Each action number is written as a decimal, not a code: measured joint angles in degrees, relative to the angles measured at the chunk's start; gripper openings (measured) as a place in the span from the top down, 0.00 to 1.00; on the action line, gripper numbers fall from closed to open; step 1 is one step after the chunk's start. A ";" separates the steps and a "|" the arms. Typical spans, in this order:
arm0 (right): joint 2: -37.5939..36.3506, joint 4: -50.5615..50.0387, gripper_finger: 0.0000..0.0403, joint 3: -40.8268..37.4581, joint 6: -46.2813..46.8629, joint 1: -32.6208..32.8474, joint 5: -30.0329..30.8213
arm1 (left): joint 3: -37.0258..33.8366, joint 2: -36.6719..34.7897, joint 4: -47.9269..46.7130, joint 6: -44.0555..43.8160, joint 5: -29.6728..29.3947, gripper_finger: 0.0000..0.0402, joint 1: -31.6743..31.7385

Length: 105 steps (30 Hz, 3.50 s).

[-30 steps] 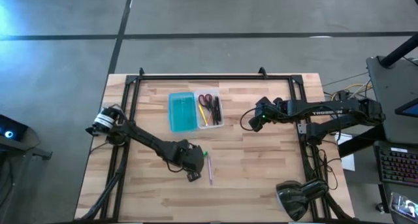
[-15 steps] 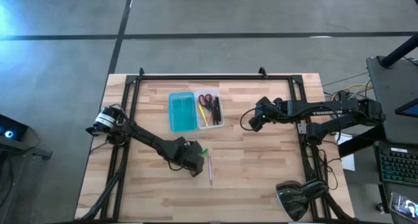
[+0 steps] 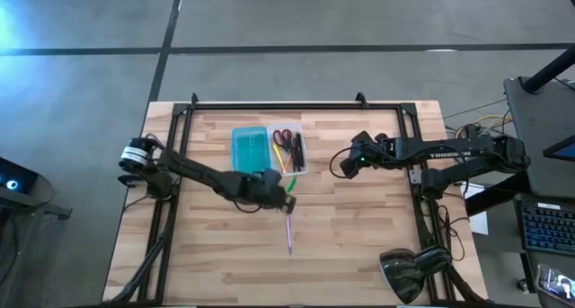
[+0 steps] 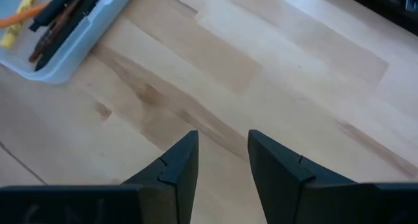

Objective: Pick & place school supplies into a supply box
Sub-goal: Put the green pen into the pencil box, then put the purple pen into the pencil box

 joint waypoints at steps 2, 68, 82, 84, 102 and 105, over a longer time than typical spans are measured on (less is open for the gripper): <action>-0.04 0.18 0.70 0.00 0.00 0.01 0.00 | 0.00 -0.89 2.76 -0.62 -0.64 0.98 2.04; -4.04 -1.07 0.69 -1.18 1.29 -0.07 1.25 | 7.80 8.08 -7.15 -26.56 8.58 0.72 -6.60; -4.04 -4.80 0.70 -1.36 1.44 -0.02 1.22 | 21.60 19.42 -19.85 -22.93 8.04 0.72 -6.61; -4.04 -4.92 0.70 -1.40 1.36 -0.02 1.22 | 21.06 19.87 -20.20 -21.91 8.18 0.73 -6.16; -4.04 -4.85 0.70 -1.98 1.28 -0.07 1.27 | 17.95 18.20 -20.71 -10.79 14.29 0.96 -2.55; -4.04 -4.84 0.70 -2.08 1.33 -0.07 1.29 | 17.81 15.18 -18.85 -9.35 8.56 0.96 -0.14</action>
